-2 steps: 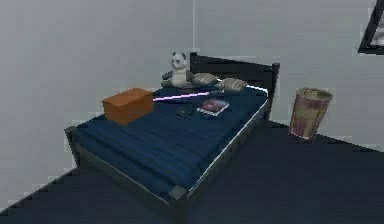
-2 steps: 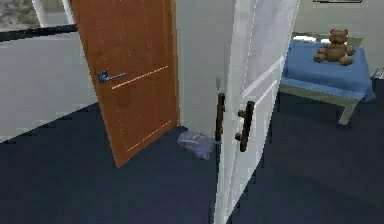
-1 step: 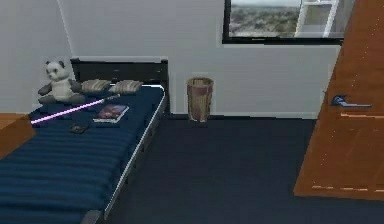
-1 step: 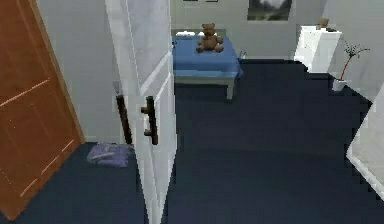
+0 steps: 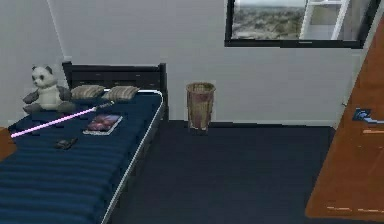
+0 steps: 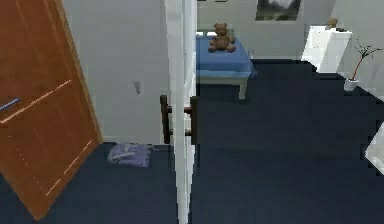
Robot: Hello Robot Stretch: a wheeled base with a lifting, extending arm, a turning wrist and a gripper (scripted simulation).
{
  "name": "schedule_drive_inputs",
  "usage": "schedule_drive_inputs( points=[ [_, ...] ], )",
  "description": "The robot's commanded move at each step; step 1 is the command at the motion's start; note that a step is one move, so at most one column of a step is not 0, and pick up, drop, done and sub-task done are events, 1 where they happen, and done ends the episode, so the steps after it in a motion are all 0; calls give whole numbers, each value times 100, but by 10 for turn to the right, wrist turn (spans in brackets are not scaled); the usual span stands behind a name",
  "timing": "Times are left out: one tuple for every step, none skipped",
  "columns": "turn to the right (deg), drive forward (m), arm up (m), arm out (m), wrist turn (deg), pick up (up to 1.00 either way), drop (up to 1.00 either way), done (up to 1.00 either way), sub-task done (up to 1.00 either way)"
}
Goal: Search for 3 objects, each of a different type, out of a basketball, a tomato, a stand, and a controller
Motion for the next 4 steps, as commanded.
schedule_drive_inputs(
  points=[
    [300,0,0,0,0,0,0,0,0],
    [0,30,0,0,0,0,0,0,0],
    [-240,0,0,0,0,0,0,0,0],
    [0,100,0,0,0,0,0,0,0]
  ],
)
